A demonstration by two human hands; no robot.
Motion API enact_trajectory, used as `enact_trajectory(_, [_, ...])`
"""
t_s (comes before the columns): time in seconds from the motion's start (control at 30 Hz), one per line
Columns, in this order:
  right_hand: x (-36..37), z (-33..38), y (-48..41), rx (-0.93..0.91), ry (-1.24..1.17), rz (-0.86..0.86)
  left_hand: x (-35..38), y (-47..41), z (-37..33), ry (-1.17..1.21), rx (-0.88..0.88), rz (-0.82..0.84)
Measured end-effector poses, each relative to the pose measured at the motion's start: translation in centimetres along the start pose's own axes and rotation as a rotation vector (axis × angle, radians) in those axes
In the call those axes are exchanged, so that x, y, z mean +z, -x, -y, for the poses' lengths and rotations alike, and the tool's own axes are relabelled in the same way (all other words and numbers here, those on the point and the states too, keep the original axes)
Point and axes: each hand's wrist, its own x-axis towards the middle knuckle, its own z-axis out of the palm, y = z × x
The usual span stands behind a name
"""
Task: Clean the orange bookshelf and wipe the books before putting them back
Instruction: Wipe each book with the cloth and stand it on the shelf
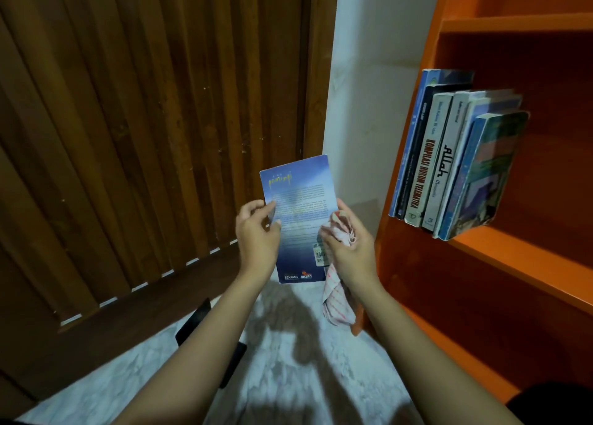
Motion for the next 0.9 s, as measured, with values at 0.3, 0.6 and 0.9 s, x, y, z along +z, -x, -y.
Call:
enact_trajectory(0.3, [0.8, -2.2, 2.8, -0.382, 0.593, -0.017, 1.0, 1.2, -3.2, 0.312, -0.096, 0.268])
enact_trajectory(0.6, [0.7, -2.6, 2.5, -0.578, 0.788, 0.066, 1.3, 1.0, -2.6, 0.449, 0.114, -0.124])
enact_trajectory(0.9, [-0.5, 2.1, -2.5, -0.284, 0.417, -0.174, 0.6, -0.9, -2.7, 0.634, 0.030, -0.191])
